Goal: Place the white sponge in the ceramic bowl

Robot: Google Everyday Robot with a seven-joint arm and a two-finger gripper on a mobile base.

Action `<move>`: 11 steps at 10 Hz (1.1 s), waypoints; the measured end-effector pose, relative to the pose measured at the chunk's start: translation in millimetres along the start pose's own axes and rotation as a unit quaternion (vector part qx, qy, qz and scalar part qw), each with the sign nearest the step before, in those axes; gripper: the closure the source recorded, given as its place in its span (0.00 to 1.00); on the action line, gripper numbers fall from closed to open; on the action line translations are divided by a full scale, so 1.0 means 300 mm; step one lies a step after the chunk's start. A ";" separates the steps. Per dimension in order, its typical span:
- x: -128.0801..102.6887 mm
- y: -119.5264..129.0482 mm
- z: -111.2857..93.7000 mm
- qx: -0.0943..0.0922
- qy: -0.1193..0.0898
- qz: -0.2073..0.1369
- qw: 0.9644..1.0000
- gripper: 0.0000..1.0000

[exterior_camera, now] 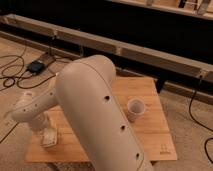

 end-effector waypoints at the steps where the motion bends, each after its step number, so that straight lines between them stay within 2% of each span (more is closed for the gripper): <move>1: -0.004 -0.009 0.009 0.002 0.002 0.003 1.000 0.35; 6: -0.002 -0.024 0.067 0.007 0.018 0.010 1.000 0.36; 7: 0.001 -0.024 0.078 0.008 0.022 0.010 1.000 0.42; 11: 0.005 -0.050 0.093 0.011 0.034 0.009 0.999 0.83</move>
